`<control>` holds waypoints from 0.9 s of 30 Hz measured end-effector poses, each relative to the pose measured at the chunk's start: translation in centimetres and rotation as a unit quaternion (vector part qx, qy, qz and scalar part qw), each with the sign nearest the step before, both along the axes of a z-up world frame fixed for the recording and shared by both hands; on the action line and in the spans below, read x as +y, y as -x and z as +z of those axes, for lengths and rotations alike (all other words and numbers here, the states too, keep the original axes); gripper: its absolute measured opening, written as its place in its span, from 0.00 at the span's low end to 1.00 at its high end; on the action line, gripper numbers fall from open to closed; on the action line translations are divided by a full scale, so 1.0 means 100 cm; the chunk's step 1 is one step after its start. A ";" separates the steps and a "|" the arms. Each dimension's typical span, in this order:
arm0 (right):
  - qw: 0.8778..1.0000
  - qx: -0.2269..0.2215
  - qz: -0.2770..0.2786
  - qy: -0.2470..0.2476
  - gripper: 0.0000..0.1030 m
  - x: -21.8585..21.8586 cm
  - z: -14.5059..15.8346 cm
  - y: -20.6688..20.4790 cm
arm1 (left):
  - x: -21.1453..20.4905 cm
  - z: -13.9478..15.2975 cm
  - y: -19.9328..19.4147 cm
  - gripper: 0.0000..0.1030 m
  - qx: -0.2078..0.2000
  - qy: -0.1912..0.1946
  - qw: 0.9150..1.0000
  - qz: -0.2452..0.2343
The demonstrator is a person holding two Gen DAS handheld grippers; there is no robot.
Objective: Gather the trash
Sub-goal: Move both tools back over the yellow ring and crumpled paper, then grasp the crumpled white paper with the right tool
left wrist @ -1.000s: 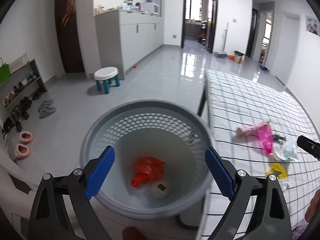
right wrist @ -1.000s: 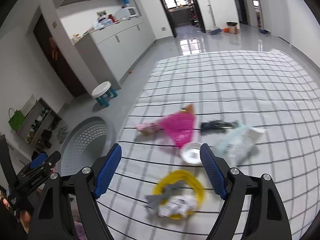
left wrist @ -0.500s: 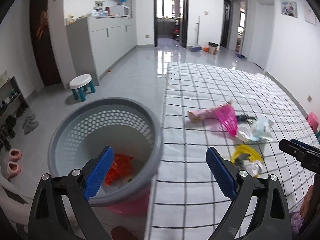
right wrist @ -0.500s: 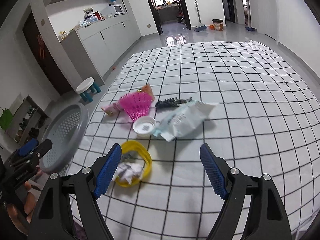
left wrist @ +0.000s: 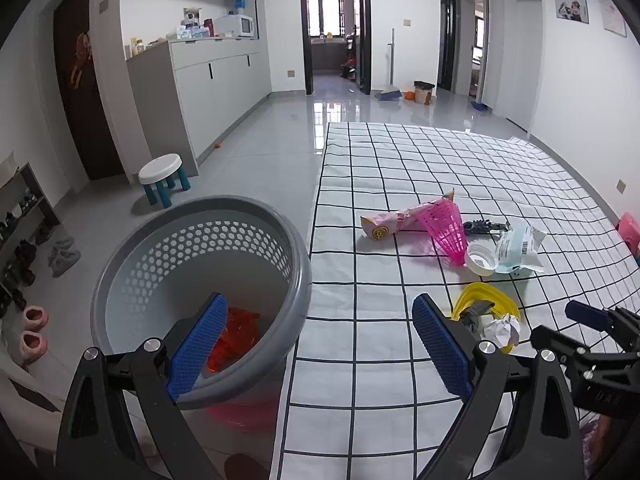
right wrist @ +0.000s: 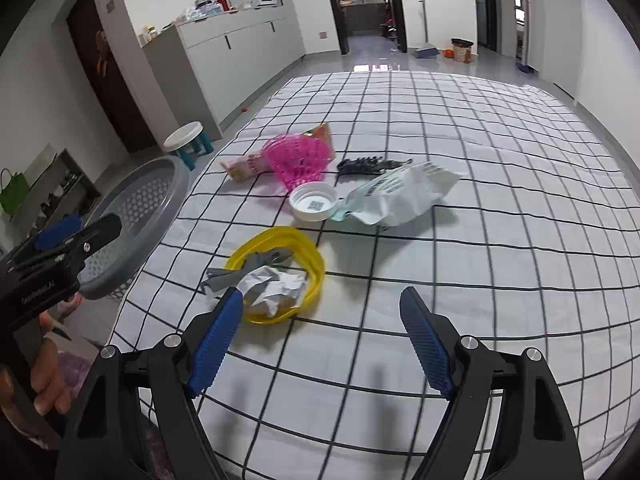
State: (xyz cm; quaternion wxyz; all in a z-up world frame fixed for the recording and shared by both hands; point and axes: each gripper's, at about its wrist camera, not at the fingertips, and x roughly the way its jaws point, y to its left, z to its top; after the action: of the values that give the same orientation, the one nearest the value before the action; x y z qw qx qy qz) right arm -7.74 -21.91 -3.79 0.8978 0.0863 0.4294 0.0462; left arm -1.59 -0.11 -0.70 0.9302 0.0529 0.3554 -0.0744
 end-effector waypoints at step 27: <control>0.997 0.014 0.060 0.049 0.60 0.043 -0.014 -0.027 | 0.006 -0.002 0.000 0.89 0.004 0.002 1.000 -0.002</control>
State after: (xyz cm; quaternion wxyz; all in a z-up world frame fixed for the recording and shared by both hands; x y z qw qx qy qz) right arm -5.02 -17.63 -5.22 0.8905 0.0167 0.4481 0.0774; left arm -1.60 0.45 -0.90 0.9288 0.0514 0.3588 -0.0770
